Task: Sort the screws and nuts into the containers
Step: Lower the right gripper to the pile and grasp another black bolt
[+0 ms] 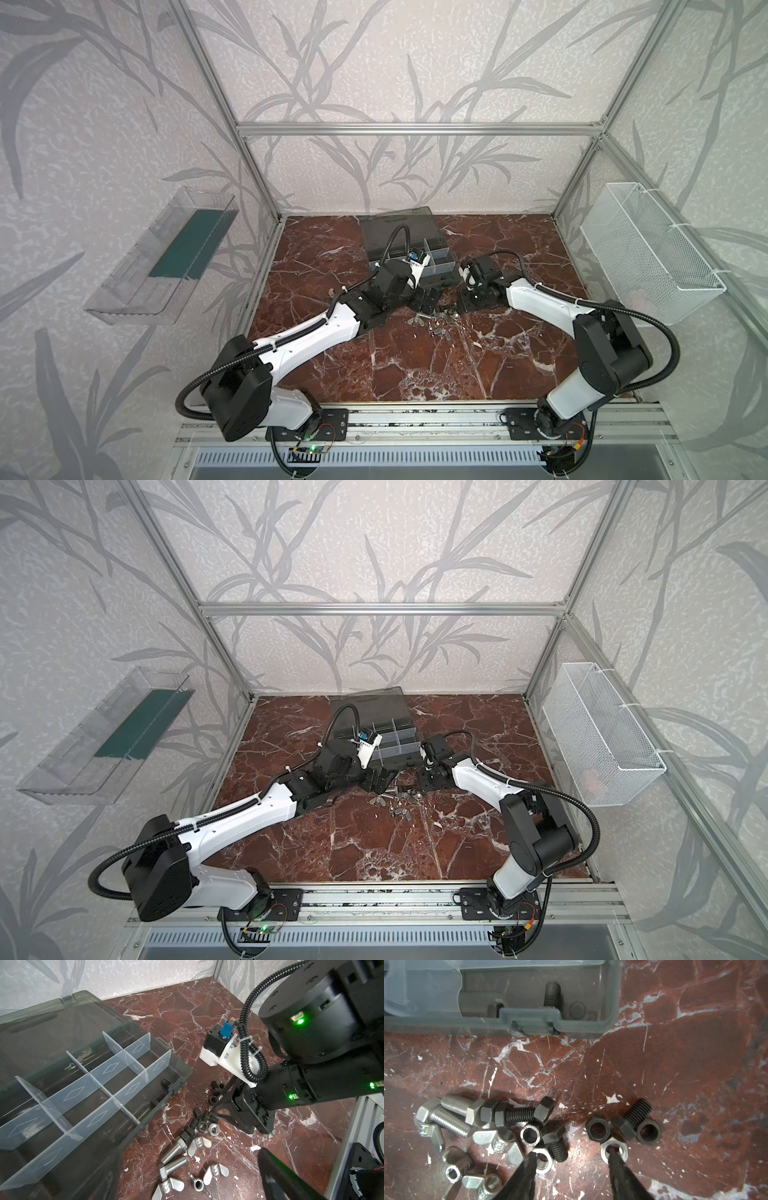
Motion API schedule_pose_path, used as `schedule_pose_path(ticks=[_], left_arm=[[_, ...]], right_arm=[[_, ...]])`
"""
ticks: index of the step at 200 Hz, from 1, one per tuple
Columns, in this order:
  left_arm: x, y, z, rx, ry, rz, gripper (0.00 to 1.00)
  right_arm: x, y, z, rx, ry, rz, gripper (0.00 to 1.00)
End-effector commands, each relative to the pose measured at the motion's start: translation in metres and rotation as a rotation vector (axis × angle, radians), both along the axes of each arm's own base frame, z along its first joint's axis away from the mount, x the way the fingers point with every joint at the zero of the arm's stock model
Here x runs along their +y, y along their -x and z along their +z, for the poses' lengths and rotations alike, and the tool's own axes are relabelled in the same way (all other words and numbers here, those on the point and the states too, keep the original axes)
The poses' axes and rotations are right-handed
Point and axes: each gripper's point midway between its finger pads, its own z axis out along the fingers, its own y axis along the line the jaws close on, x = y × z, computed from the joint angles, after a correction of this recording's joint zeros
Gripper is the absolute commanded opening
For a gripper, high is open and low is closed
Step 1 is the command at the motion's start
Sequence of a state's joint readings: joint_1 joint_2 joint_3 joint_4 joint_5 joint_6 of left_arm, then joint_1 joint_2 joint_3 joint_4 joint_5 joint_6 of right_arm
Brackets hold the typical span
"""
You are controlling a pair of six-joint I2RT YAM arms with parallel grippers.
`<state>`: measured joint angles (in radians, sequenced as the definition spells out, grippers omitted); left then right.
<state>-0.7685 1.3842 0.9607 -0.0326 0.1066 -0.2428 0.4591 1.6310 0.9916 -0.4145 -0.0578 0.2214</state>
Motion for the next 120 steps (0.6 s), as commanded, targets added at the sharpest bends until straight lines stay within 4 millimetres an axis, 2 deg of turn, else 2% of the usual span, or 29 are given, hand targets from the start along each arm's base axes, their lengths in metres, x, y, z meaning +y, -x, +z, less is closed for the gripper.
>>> schedule_pose_path(ticks=[1,42,46,58,120], left_arm=[[-0.003,-0.004,0.013,-0.012,0.026,0.006,0.99],[-0.003,-0.005,0.012,-0.01,0.021,0.01,0.99],[-0.003,-0.005,0.012,-0.012,0.02,0.01,0.99],[-0.002,-0.006,0.013,-0.017,0.016,0.014,0.99],[0.001,-0.006,0.015,-0.025,0.013,0.021,0.99]], right_arm=[[0.008,0.0,-0.008,0.018,-0.021,0.007,0.54],[0.018,-0.005,-0.011,0.026,-0.041,0.024,0.5],[0.018,-0.004,-0.02,0.048,-0.032,0.026,0.5],[0.02,-0.003,-0.025,0.062,-0.032,0.029,0.49],[0.025,-0.003,-0.04,0.087,-0.017,0.036,0.41]])
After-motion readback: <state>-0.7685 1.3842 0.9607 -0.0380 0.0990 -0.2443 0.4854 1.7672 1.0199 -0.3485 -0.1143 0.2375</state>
